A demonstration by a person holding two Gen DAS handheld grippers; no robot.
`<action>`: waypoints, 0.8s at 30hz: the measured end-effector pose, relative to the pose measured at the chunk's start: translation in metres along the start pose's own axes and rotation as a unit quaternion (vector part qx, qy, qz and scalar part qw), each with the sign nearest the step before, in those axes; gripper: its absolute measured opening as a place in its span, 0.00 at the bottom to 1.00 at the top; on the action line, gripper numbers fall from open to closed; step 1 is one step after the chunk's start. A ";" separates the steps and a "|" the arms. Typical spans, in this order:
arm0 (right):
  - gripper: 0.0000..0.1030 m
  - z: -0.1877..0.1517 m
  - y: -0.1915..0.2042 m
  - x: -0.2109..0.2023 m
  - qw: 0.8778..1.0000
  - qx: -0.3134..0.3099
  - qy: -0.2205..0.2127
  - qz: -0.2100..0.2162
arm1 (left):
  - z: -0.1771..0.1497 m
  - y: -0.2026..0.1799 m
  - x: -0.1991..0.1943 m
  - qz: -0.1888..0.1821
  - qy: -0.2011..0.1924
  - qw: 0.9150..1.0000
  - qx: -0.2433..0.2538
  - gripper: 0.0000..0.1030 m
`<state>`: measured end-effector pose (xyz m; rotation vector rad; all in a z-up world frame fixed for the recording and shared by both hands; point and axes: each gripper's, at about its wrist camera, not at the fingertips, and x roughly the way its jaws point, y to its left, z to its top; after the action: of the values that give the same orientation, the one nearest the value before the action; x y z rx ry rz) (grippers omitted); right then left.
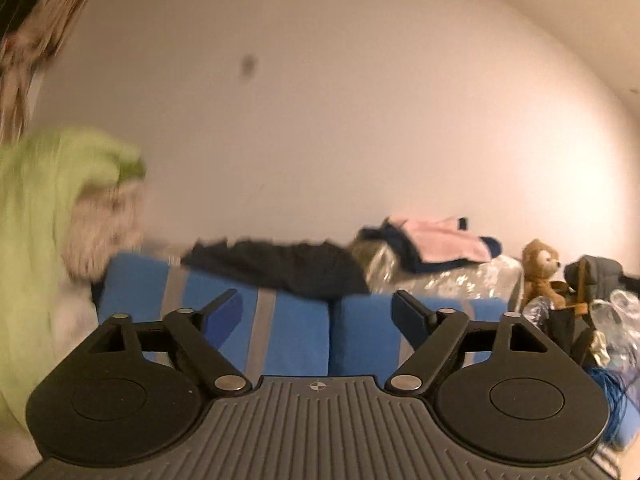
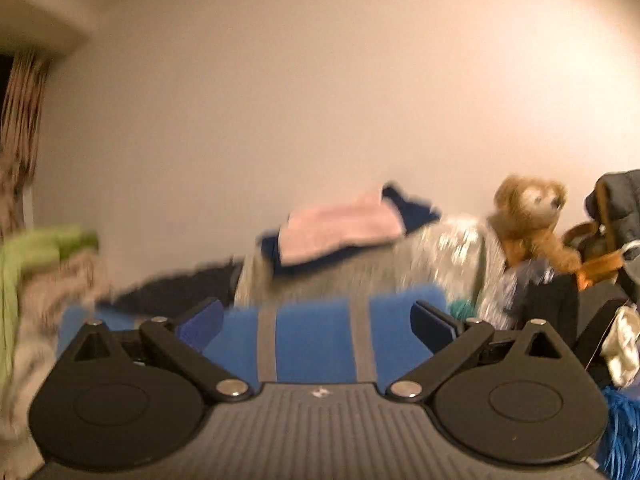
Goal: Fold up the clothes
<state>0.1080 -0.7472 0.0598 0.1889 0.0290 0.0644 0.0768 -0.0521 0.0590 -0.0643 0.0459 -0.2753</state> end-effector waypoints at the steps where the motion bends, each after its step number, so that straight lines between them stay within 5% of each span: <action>1: 1.00 0.009 -0.005 -0.009 1.000 0.003 -0.010 0.001 | 0.005 -0.002 -0.011 -0.002 -0.010 1.000 0.013 0.83; 5: 1.00 0.006 -0.019 -0.035 1.000 0.001 -0.003 0.009 | 0.013 -0.009 -0.049 -0.002 -0.025 0.998 0.057 0.84; 13: 1.00 0.000 -0.049 -0.088 1.000 -0.001 0.012 0.024 | -0.037 -0.004 -0.077 0.028 0.047 0.990 0.127 0.84; 16: 1.00 -0.005 -0.059 -0.106 0.999 -0.003 0.020 0.031 | -0.072 0.005 -0.079 0.040 0.078 0.990 0.113 0.84; 24: 1.00 -0.093 -0.040 -0.096 0.983 -0.097 0.140 0.073 | -0.145 0.024 -0.069 0.059 0.149 0.986 0.045 0.84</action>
<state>0.0113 -0.7756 -0.0372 -0.0145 0.2889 0.2384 0.0093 -0.0185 -0.0843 0.0691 0.3338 -0.1671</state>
